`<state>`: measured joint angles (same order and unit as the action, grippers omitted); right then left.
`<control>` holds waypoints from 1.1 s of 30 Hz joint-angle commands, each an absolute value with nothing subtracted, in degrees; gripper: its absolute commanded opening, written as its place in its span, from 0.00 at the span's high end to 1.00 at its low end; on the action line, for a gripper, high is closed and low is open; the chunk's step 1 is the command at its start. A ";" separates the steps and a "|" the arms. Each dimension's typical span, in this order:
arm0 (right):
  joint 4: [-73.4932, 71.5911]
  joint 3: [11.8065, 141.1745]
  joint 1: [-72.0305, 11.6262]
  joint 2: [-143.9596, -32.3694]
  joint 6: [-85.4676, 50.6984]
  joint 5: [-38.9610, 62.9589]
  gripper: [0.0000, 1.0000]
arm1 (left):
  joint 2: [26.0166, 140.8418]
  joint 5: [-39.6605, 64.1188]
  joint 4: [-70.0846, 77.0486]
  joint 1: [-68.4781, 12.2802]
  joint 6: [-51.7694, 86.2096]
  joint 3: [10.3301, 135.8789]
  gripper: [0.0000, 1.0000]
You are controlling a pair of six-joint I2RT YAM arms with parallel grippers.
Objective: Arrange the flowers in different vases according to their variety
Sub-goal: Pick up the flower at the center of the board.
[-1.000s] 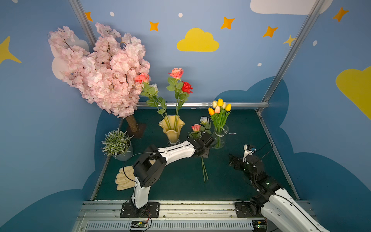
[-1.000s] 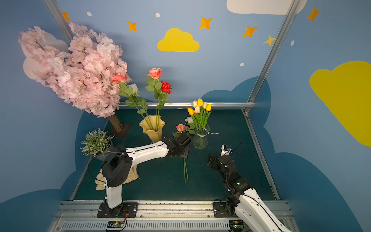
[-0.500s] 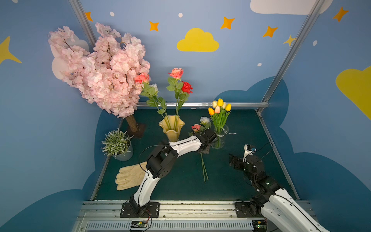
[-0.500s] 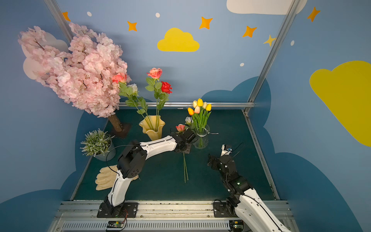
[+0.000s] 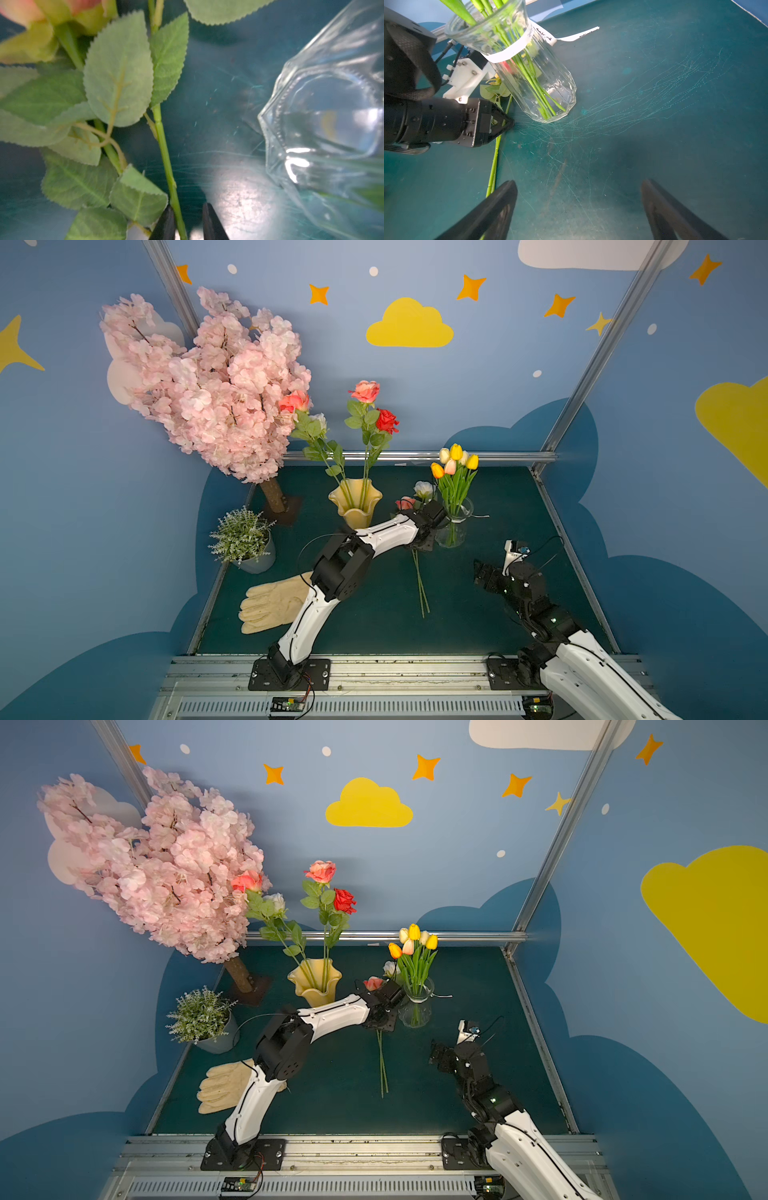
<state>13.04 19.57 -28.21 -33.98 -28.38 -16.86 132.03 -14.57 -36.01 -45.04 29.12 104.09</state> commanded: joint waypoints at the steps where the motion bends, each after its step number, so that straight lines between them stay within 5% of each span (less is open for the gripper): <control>1: 11.78 19.14 -27.99 -33.66 -28.83 -16.81 0.02 | 134.50 -12.93 -37.18 -44.65 27.98 105.63 0.73; 12: 11.44 18.90 -28.00 -33.66 -28.65 -16.50 0.02 | 131.74 -15.09 -35.81 -44.38 27.92 103.32 0.97; 33: 11.52 18.72 -27.91 -32.78 -28.67 -15.99 0.02 | 98.83 -21.37 -30.84 -42.54 26.42 86.66 0.97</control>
<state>12.67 19.27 -28.18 -33.41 -28.36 -16.38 101.89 -20.60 -31.35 -43.18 28.03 87.37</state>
